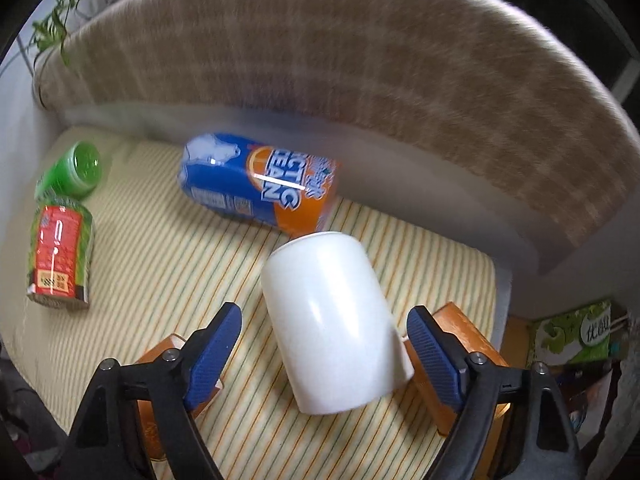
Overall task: Flip cup upright
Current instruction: 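Move the right tool to the white cup and close around it, then lift the white cup with the right tool toward the left tool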
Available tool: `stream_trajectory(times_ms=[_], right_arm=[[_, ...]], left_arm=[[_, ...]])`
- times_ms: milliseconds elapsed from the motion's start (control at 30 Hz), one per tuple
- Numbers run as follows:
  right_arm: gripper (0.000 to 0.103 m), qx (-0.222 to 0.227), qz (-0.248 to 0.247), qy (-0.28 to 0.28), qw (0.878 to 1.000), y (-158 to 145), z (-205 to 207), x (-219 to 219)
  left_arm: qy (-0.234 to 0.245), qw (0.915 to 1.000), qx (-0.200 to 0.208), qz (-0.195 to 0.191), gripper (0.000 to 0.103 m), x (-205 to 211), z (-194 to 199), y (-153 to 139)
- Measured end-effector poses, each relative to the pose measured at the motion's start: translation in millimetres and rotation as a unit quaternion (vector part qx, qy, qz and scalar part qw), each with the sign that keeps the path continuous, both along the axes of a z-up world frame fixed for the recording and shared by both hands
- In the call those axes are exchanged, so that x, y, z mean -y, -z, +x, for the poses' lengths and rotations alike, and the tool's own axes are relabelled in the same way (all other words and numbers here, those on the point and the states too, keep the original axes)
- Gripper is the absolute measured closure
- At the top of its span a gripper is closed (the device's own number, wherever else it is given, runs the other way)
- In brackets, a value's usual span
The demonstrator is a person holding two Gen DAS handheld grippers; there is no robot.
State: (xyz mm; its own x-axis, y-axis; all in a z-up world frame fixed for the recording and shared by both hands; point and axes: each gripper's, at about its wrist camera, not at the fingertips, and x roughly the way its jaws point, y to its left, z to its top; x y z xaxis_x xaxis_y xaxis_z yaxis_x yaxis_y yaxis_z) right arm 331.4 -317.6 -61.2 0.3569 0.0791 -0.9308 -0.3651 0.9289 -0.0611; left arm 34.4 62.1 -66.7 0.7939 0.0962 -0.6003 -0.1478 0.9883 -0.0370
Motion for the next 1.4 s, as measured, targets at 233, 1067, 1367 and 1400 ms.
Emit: stream_trajectory(times_ms=[233,1067,1367,1400], right_arm=[[0.022,-0.017,-0.022,-0.006,1.000,11.9,8.8,-2.6],[0.028,0.026,-0.091,-0.056,0.994,18.3,1.6,-37.8],[0.029,0.083,-0.076,-0.091,0.989,-40.9,-30.5,-72.0],[0.029,0.088,-0.072,-0.100,0.988,-48.7,-36.7,-80.3]], left_arm=[[0.006,0.9999,-0.008,-0.002,0.000,4.4,9.3,4.9],[0.001,1.0000,-0.005,-0.004,0.000,-0.5,5.2,3.2],[0.004,0.9999,0.010,0.001,0.000,-2.1,-3.1,-10.0],[0.004,0.9999,0.013,0.002,0.000,-2.3,-4.8,-12.0]])
